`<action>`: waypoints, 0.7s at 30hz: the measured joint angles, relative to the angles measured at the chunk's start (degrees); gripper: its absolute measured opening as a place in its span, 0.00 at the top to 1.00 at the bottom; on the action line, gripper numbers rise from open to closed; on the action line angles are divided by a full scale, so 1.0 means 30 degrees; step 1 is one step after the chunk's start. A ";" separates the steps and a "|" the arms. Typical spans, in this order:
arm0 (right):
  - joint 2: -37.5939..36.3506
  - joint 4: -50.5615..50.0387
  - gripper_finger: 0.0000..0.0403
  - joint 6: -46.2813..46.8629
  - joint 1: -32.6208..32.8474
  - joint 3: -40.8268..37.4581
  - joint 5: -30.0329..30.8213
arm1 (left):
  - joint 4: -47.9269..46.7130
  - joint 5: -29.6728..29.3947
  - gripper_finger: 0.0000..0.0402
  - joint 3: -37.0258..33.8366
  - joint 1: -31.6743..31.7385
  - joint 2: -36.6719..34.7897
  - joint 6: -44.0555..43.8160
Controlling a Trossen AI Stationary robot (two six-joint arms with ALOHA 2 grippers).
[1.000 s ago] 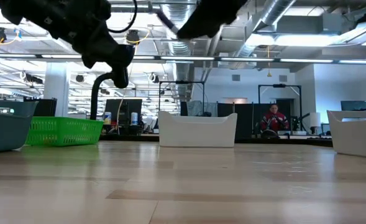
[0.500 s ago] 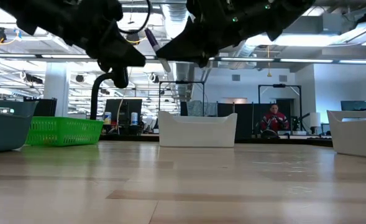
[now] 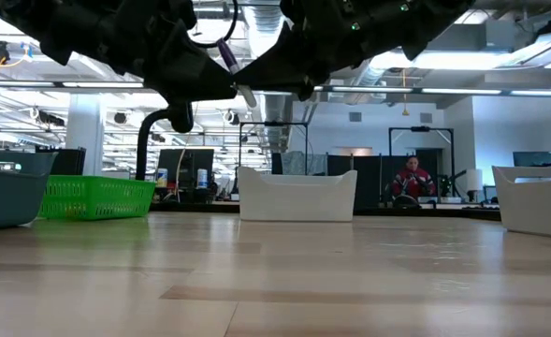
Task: Pick & Place Markers
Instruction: Put the small violet highlighter pen into the green bin
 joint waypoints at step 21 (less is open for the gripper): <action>0.0066 -0.1070 0.93 0.0007 -0.0029 -0.0007 0.0554 | -0.0359 0.0787 0.62 0.0073 0.0044 -0.0058 0.0711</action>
